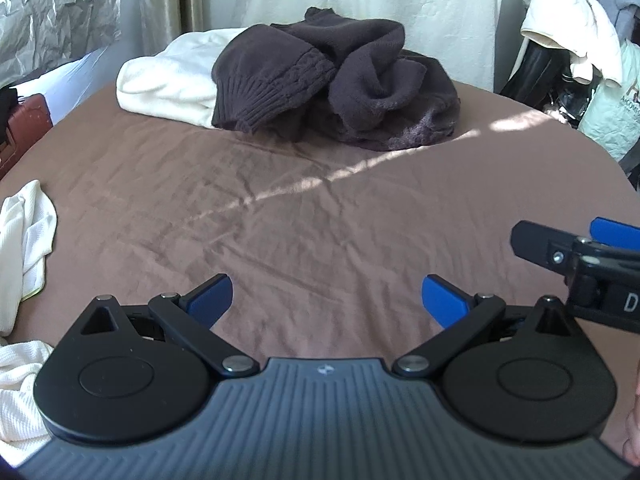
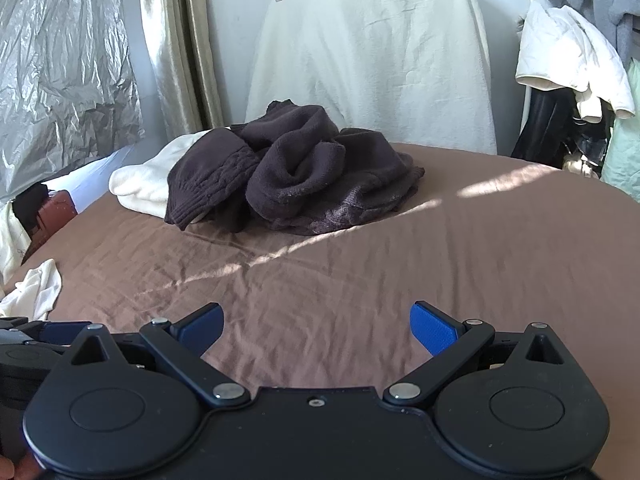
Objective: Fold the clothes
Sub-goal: 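Move both grippers toward the dark knit sweater on the bed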
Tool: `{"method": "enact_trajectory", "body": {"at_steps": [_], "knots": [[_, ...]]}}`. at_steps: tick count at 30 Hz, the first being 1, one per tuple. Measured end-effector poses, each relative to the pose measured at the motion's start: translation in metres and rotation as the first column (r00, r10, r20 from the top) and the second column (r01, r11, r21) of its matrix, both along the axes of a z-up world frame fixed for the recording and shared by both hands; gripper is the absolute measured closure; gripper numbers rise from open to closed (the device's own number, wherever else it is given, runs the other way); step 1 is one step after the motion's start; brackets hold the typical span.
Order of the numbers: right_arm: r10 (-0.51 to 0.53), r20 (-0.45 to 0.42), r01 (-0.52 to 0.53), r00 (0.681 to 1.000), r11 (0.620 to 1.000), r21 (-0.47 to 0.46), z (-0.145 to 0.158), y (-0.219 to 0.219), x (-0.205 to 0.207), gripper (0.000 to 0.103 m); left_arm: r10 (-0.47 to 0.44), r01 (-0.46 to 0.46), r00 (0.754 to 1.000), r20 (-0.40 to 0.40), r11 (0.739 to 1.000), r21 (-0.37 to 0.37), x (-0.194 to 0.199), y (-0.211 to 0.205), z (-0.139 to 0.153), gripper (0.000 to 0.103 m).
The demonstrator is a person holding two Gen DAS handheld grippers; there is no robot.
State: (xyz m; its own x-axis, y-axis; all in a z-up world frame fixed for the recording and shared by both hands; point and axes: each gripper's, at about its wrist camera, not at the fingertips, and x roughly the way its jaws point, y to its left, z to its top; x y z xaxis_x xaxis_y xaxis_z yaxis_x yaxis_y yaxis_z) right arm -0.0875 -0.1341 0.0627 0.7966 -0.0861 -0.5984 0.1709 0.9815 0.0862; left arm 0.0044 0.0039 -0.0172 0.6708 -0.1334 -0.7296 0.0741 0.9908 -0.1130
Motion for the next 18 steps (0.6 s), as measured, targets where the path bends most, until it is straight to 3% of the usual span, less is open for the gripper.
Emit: {"method": "enact_trajectory", "body": {"at_steps": [13,18], "knots": [[-0.014,-0.017,0.014,1.0,1.0,0.009,-0.004,-0.007,0.001,0.002,0.032,-0.034,0.997,-0.063,0.999,-0.017,0.005,0.009,-0.008,0.0],[0.035,-0.004,-0.034,0.999,0.992,0.123,-0.009,-0.018,0.0,0.002,0.034,-0.035,0.997,-0.072,0.999,-0.018,0.005,0.01,-0.01,0.0]]}}
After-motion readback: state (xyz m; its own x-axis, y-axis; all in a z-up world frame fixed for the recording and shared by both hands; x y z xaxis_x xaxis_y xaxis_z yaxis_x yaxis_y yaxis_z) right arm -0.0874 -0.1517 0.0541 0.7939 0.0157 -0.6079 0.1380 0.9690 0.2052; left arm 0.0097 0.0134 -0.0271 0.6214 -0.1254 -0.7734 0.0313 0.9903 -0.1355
